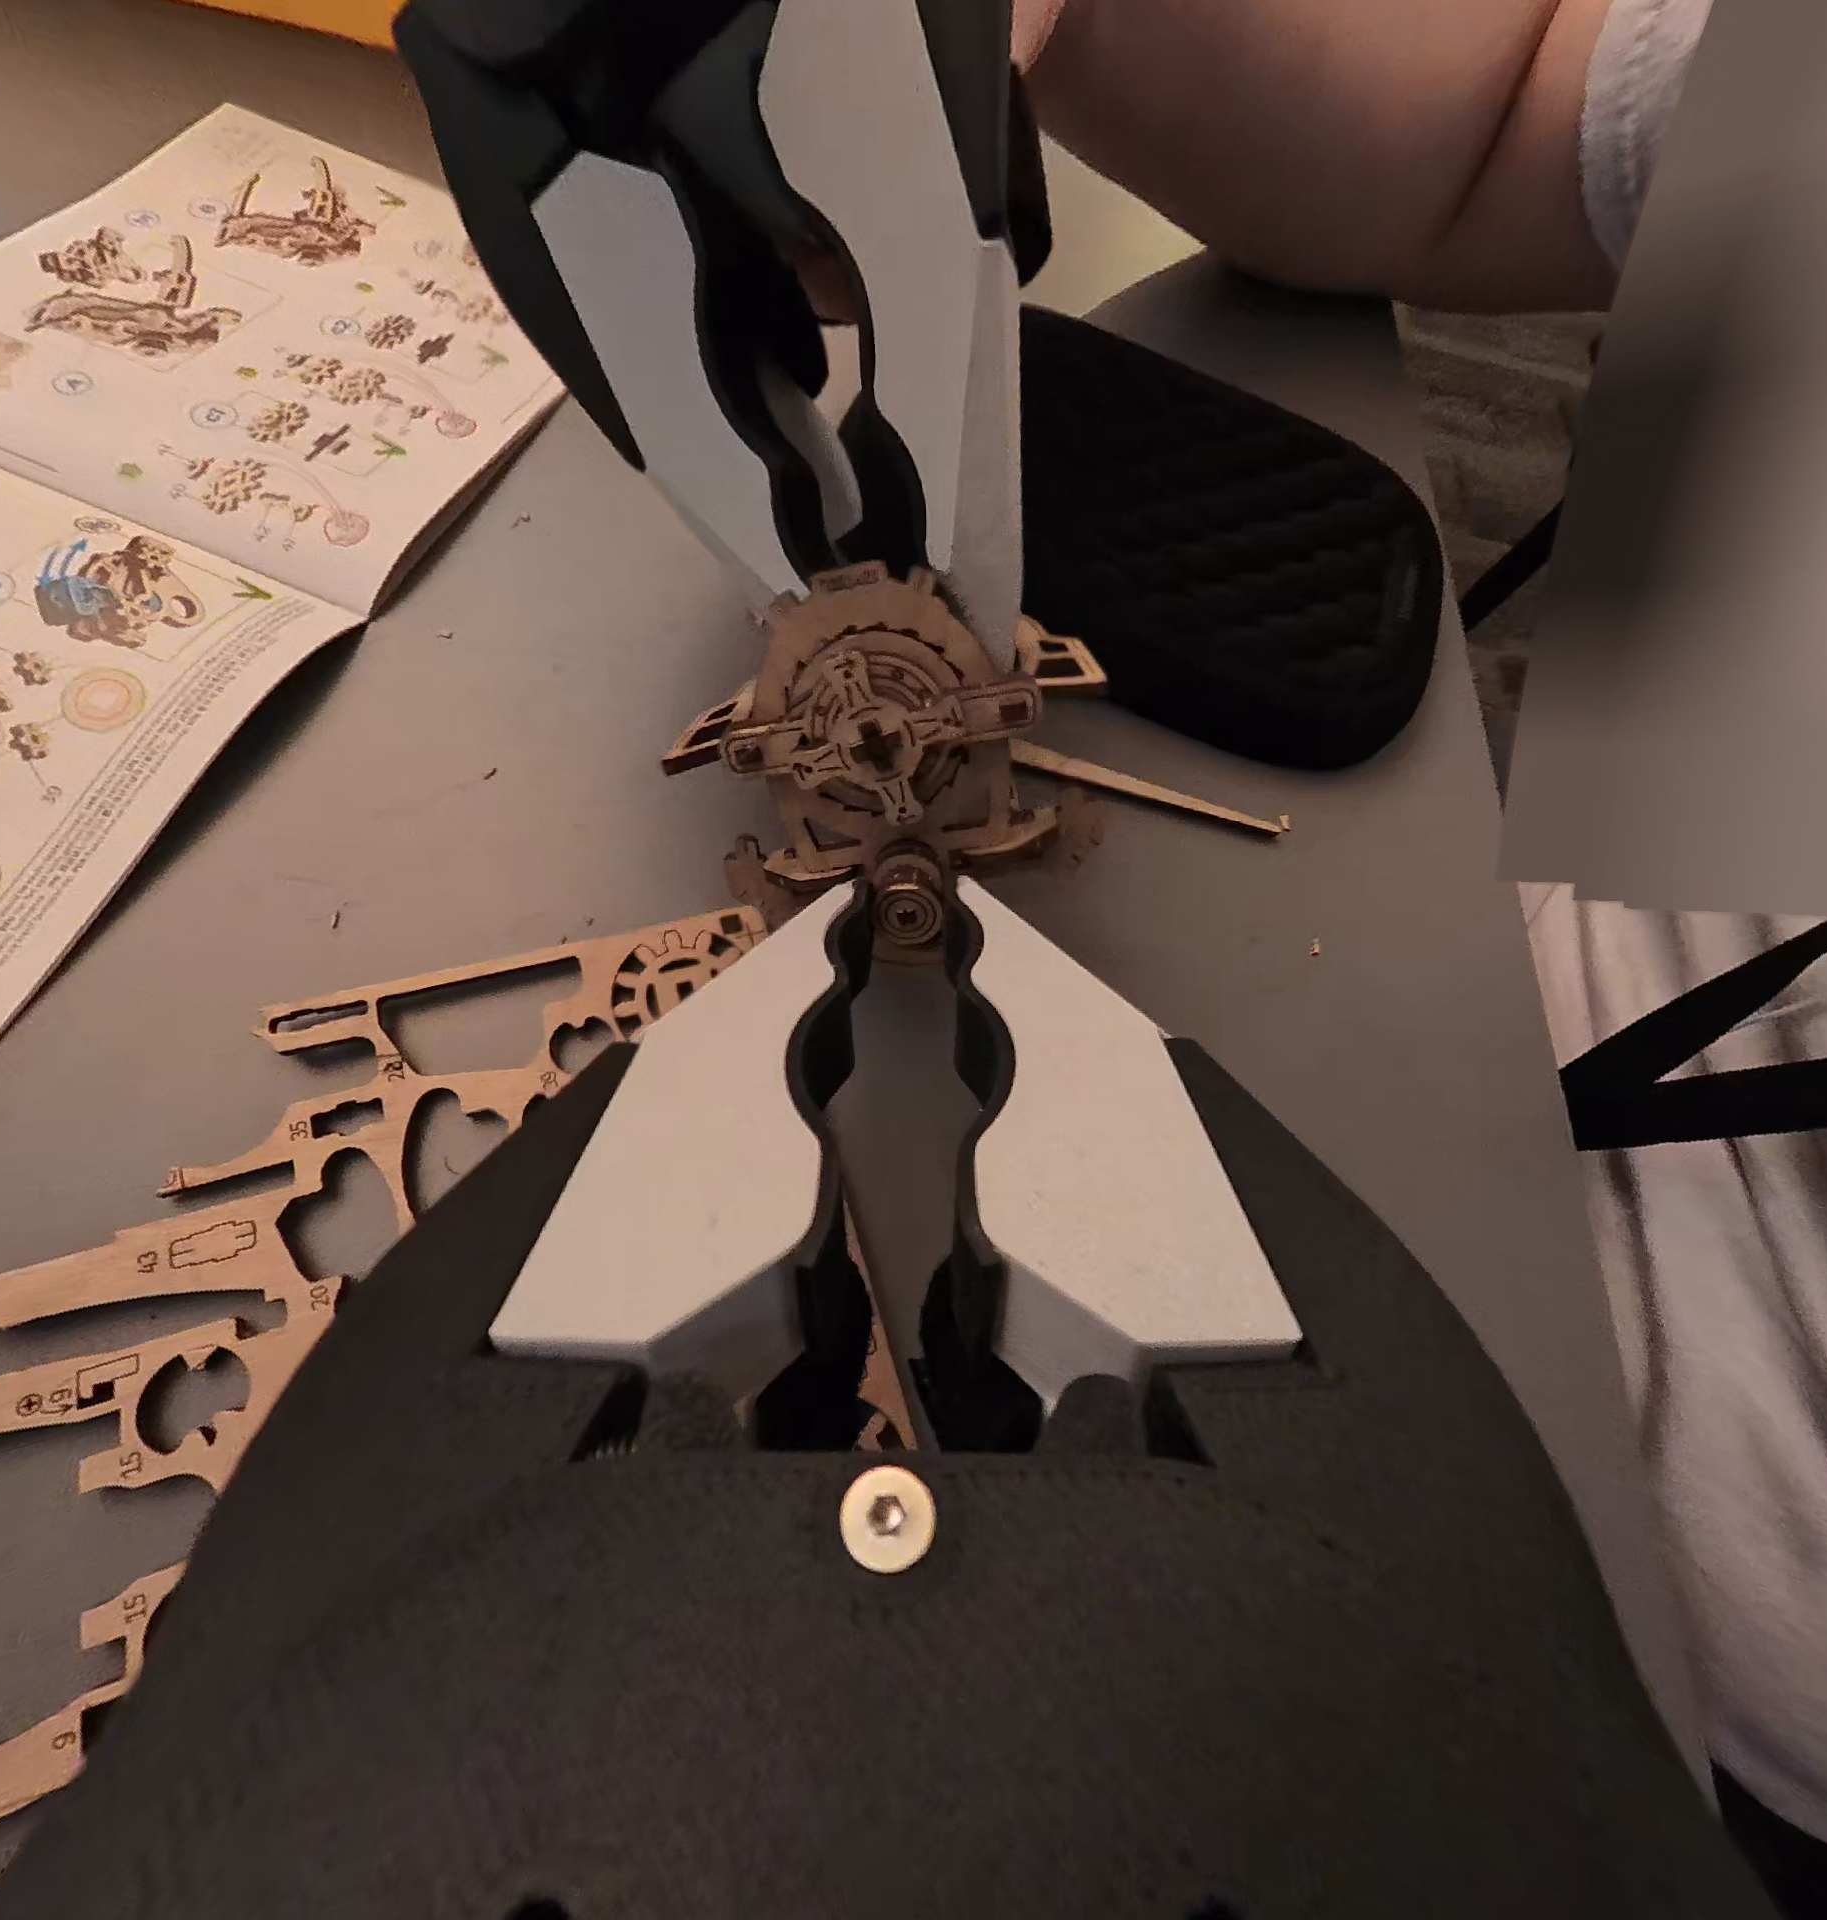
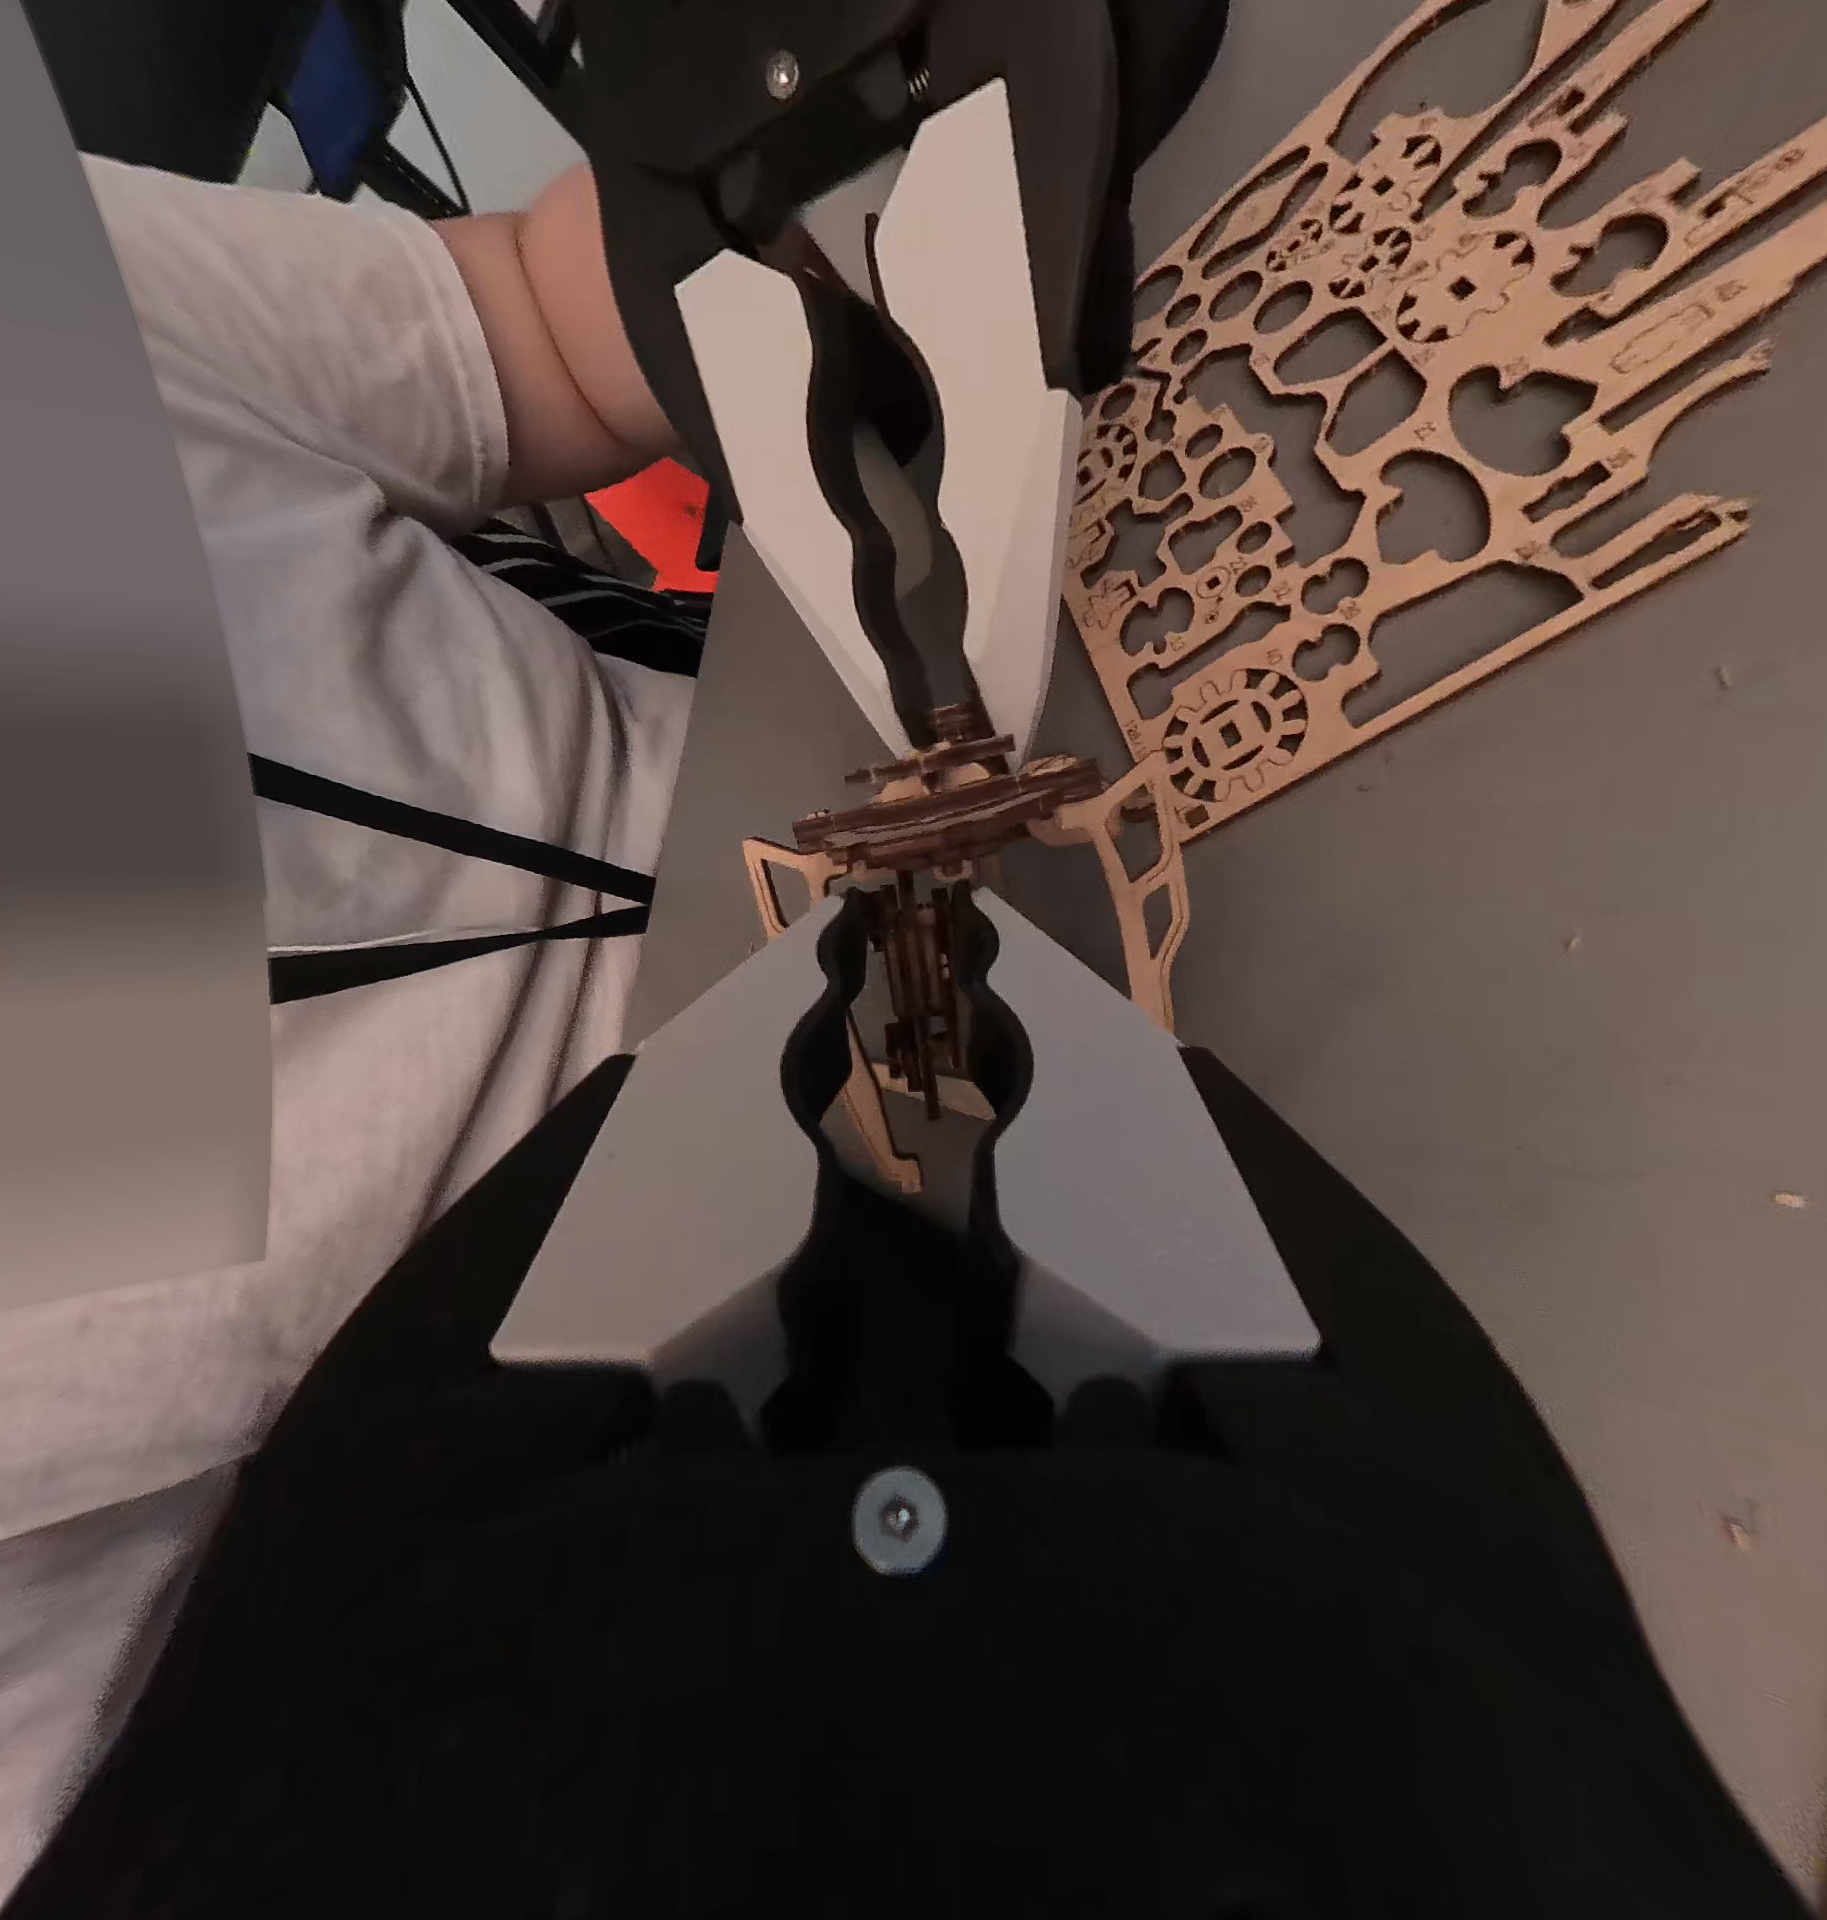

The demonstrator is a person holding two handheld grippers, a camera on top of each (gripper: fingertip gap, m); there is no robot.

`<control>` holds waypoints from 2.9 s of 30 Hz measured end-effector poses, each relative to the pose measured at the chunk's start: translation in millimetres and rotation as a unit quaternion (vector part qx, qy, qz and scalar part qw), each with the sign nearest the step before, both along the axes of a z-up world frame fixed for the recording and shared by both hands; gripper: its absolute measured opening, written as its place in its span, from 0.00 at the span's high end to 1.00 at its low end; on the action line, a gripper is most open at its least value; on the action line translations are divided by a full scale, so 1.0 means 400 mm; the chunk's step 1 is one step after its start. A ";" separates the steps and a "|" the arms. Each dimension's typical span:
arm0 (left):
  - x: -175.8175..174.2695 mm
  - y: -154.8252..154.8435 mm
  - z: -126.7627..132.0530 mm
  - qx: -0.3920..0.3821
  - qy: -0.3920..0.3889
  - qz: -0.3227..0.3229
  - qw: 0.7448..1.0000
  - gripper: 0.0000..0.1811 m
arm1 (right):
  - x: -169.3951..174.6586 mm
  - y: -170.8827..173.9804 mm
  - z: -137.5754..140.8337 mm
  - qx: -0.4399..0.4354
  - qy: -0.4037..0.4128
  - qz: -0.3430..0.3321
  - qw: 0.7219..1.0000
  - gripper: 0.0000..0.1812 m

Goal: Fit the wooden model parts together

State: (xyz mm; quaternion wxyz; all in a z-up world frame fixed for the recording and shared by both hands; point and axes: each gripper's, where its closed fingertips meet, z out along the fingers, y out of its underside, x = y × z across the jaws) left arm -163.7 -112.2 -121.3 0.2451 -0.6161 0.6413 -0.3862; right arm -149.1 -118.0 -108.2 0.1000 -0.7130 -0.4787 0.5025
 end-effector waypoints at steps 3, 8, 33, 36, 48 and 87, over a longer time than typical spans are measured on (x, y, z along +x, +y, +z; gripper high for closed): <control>-0.002 0.001 -0.010 -0.002 0.007 0.004 1.000 0.94 | -0.008 -0.005 -0.008 -0.030 0.004 0.004 1.000 0.92; 0.001 0.015 -0.019 -0.004 0.007 0.028 1.000 0.94 | -0.013 0.000 -0.028 -0.037 -0.008 -0.007 0.999 0.92; 0.015 -0.057 -0.018 -0.324 -0.050 0.224 0.918 0.97 | -0.032 0.002 -0.042 0.007 0.016 -0.018 1.000 0.92; 0.010 -0.048 -0.028 -0.332 -0.050 0.248 0.909 0.95 | -0.035 -0.003 -0.045 0.015 0.011 -0.014 1.000 0.92; 0.013 -0.026 -0.029 -0.357 -0.069 0.261 0.894 0.97 | -0.040 0.006 -0.048 0.039 0.008 -0.021 0.999 0.92; 0.016 -0.021 -0.027 -0.401 -0.077 0.251 0.878 0.97 | -0.026 0.013 -0.045 0.044 0.011 -0.034 0.998 0.92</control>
